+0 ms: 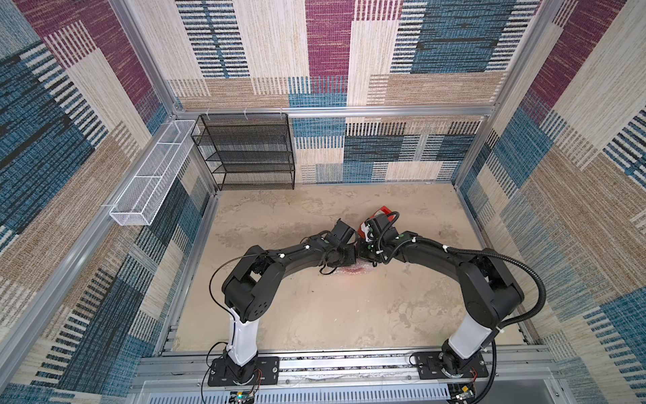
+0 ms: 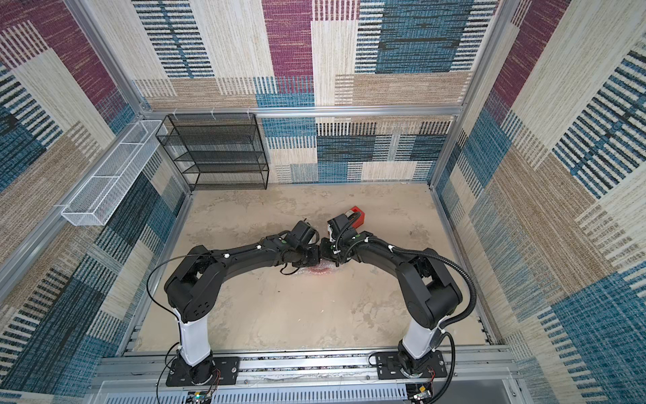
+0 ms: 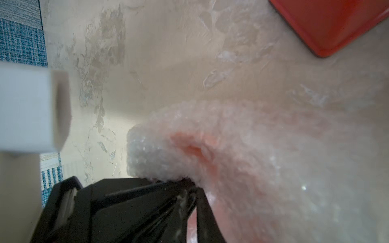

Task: Wrap bowls in bubble wrap
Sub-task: Stick the tape on the bubble wrap.

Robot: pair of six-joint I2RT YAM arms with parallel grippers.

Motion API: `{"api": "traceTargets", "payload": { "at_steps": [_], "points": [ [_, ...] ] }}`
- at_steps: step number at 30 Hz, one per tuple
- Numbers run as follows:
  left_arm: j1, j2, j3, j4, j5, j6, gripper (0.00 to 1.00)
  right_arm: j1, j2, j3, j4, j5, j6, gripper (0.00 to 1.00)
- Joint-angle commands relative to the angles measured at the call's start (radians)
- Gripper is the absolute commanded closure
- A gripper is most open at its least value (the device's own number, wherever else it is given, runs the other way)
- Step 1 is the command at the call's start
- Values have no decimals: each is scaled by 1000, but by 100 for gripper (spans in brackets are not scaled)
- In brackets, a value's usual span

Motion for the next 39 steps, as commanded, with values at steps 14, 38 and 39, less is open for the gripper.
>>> {"api": "traceTargets", "payload": {
  "at_steps": [14, 38, 39],
  "points": [
    [-1, -10, 0, -9, 9, -1, 90, 16, 57, -33, 42, -65, -10, 89],
    [-1, -67, -54, 39, 17, -4, 90, 19, -40, 1, 20, 0, -12, 76],
    [-1, -67, -53, 39, 16, -2, 89, 20, -53, 4, 21, 0, -11, 74]
  ]
}}
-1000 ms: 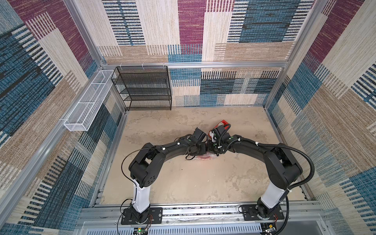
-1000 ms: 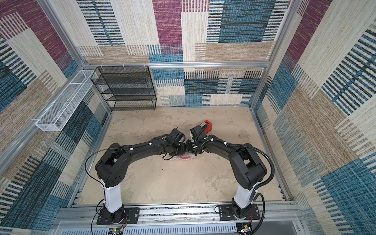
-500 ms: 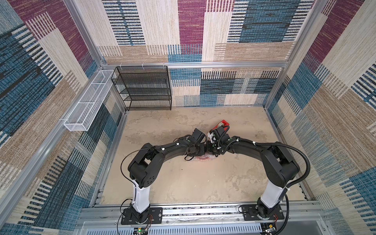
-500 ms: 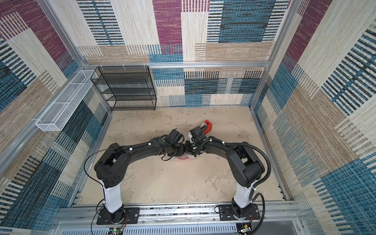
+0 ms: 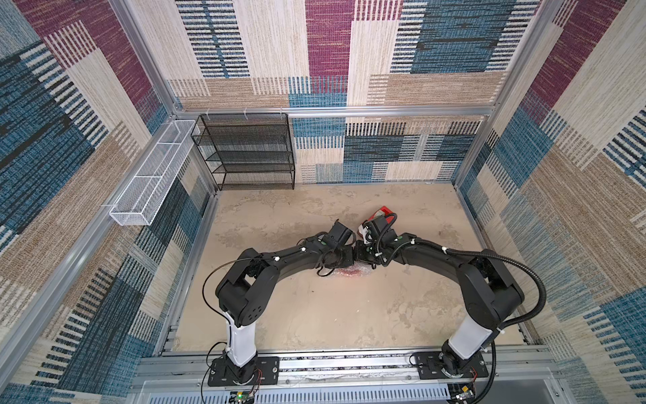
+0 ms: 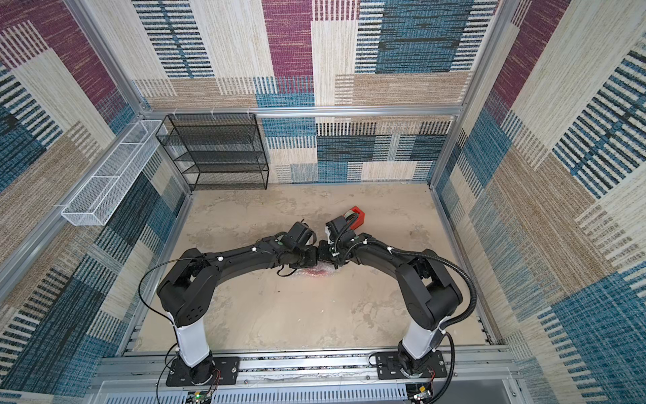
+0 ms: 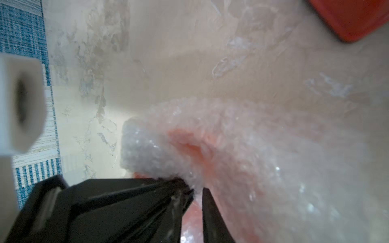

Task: Wrap bowls in bubble wrap
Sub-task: Stick the tape on the bubble wrap.

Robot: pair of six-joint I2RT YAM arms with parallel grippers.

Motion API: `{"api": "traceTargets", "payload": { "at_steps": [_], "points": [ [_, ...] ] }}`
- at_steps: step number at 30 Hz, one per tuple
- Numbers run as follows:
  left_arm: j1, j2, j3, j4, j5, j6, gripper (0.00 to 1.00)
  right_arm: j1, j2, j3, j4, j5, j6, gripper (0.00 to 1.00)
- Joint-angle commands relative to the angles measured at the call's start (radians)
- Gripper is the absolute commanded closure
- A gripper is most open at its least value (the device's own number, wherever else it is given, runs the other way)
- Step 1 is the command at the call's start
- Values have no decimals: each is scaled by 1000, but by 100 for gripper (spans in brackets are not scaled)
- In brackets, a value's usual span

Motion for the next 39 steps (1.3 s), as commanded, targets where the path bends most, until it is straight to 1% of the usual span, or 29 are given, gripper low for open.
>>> {"api": "traceTargets", "payload": {
  "at_steps": [1, 5, 8, 13, 28, 33, 35, 37, 39],
  "points": [
    [0, -9, -3, 35, 24, -10, 89, 2, -36, 16, 12, 17, 3, 72],
    [-1, -8, 1, 30, 23, -10, 88, 0, -63, 45, -44, 61, 13, 70],
    [-1, -16, -1, 30, 20, -13, 86, -1, -87, 36, -68, 94, 17, 67],
    [-1, -42, -11, 38, 28, -15, 80, -6, -134, 6, -79, 115, 26, 67],
    [-4, -129, -17, -10, 16, -10, 78, -17, -181, -3, -100, 160, 33, 66],
    [-4, -213, -29, -62, -36, 6, 76, -30, -226, -13, -112, 186, 26, 64],
    [-3, -261, -31, -96, -80, 25, 75, -33, -261, -24, -111, 219, 20, 61],
    [-3, -306, -38, -120, -128, 44, 74, -40, -293, -38, -108, 256, 10, 61],
    [-3, -349, -37, -161, -196, 70, 72, -47, -329, -51, -111, 304, -4, 56]
  ]
}}
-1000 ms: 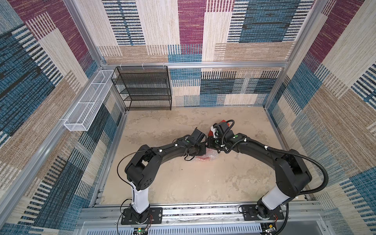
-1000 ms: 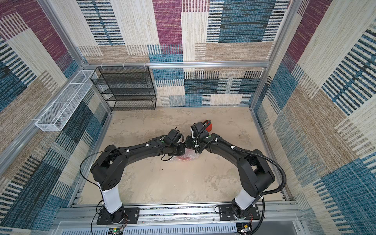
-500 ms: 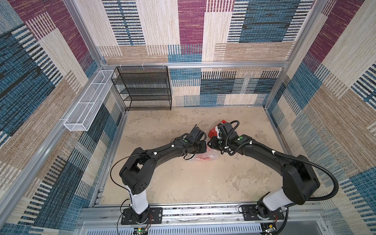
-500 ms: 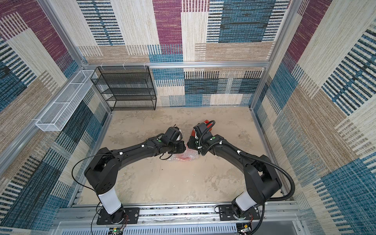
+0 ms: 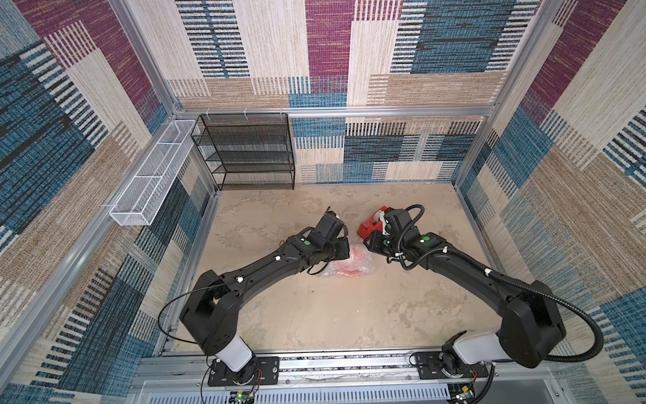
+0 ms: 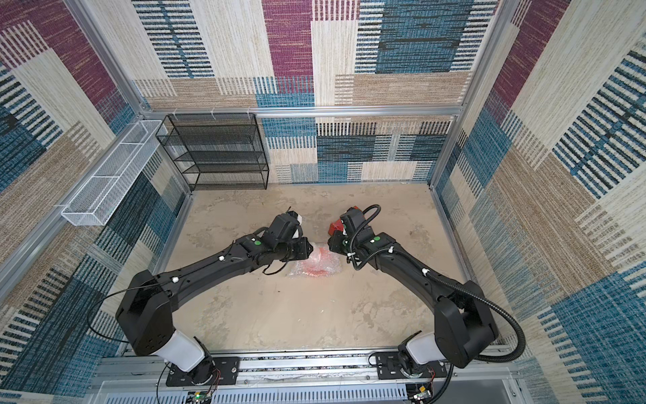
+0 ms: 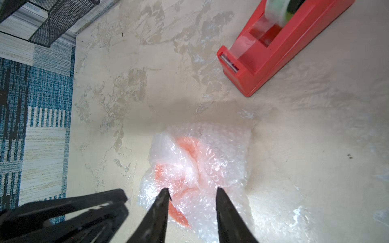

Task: Wrap bowls in bubble wrap
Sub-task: Stick the tape on the bubble wrap, then reset both arms

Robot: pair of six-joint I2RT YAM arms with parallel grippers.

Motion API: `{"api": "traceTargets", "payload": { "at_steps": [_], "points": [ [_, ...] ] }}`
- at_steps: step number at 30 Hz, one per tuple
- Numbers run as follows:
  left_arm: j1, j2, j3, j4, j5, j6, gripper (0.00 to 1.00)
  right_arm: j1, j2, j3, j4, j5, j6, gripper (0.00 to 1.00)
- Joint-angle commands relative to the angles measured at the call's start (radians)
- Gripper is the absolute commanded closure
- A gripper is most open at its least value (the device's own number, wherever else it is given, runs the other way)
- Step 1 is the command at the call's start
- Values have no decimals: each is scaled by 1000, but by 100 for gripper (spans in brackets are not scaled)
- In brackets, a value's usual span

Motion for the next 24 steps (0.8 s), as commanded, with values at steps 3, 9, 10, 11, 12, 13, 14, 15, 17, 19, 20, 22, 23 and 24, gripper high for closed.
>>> {"api": "traceTargets", "payload": {
  "at_steps": [3, 9, 10, 11, 12, 13, 14, 15, 17, 19, 20, 22, 23, 24],
  "points": [
    [6, -102, -8, -115, -213, 89, 70, -16, -95, -33, 13, 141, -45, 36],
    [21, -219, -30, -197, -482, 124, 61, -28, -216, -95, 72, 286, -115, 0],
    [23, -240, -34, -210, -532, 127, 58, -29, -230, -101, 78, 333, -120, 1],
    [23, -257, -42, -216, -576, 129, 56, -30, -242, -108, 84, 380, -125, 1],
    [24, -281, -56, -201, -604, 153, 52, -30, -259, -122, 102, 440, -139, 1],
    [25, -304, -76, -184, -643, 165, 41, -30, -278, -140, 128, 491, -156, 1],
    [24, -327, -103, -161, -682, 165, 22, -30, -292, -159, 143, 551, -162, 0],
    [25, -357, -140, -111, -703, 192, 5, -30, -311, -181, 179, 609, -184, 0],
    [25, -420, -208, -19, -707, 248, 1, -42, -334, -210, 222, 665, -235, 1],
    [25, -486, -258, 23, -756, 261, 1, -66, -320, -180, 184, 700, -240, 0],
    [25, -512, -272, 29, -775, 267, 1, -76, -306, -160, 159, 714, -236, 1],
    [25, -573, -299, 28, -797, 274, 1, -100, -271, -116, 109, 727, -205, 0],
    [25, -597, -308, 32, -791, 296, 1, -116, -256, -102, 113, 680, -240, 1],
    [25, -625, -326, 60, -787, 346, 1, -127, -240, -91, 112, 653, -248, 1]
  ]
}}
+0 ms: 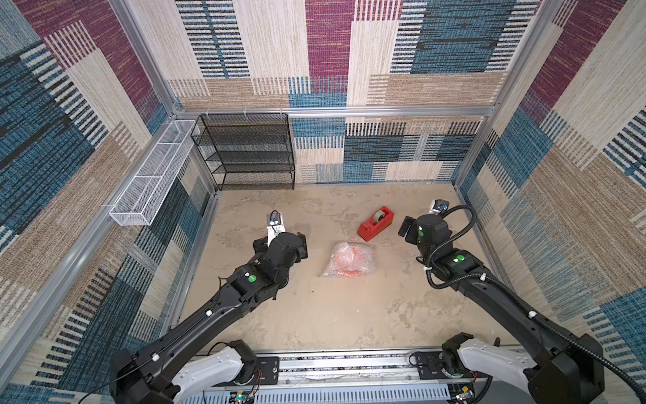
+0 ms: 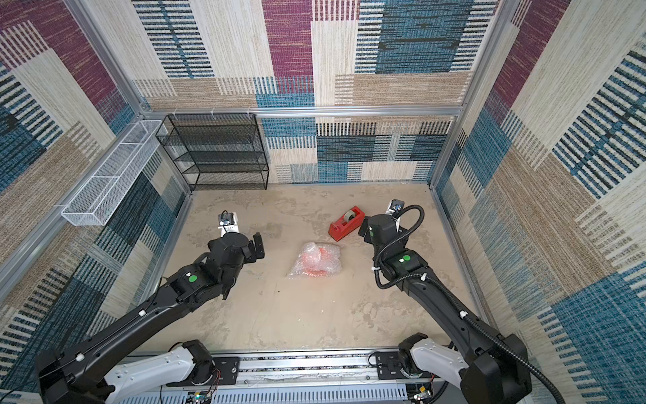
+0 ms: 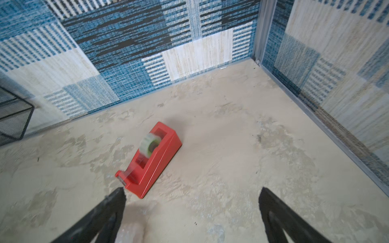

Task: Wrap bowls in bubble wrap
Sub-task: Reset both arms

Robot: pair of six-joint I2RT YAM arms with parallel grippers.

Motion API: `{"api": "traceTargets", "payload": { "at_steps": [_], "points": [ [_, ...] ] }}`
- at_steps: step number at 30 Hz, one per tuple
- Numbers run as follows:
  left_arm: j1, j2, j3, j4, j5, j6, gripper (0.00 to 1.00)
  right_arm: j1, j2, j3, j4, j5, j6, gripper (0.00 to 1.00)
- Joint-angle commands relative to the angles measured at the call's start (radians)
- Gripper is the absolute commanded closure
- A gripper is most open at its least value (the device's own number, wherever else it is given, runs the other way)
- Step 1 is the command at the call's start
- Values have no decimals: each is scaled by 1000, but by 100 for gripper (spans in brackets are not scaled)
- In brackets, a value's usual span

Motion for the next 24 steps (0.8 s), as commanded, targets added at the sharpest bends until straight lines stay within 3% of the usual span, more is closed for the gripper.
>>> {"api": "traceTargets", "payload": {
  "at_steps": [1, 2, 5, 7, 9, 13, 16, 19, 24],
  "points": [
    [1, -71, -51, 120, -58, 148, 1, -24, 38, 26, -5, 10, -26, 0],
    [-1, -89, -79, 160, -81, 187, 1, -29, 47, 22, 13, 18, -39, 1],
    [1, -157, -230, 439, -174, 400, 1, -29, 54, -39, 86, 251, 38, 1],
    [9, -180, -331, 662, -237, 525, 1, -31, 11, -175, 335, 286, -119, 1],
    [39, -164, -394, 795, -266, 640, 1, -57, -50, -349, 611, 183, -275, 0],
    [185, -68, -403, 751, -224, 589, 1, -177, -109, -511, 824, -60, -292, 1],
    [276, -11, -472, 856, -127, 544, 1, -215, -74, -514, 830, -88, -334, 1],
    [355, 46, -551, 970, -44, 517, 1, -251, -31, -553, 937, -155, -402, 1],
    [458, 96, -659, 1127, 88, 493, 0, -313, 33, -628, 1114, -227, -400, 1]
  ]
}}
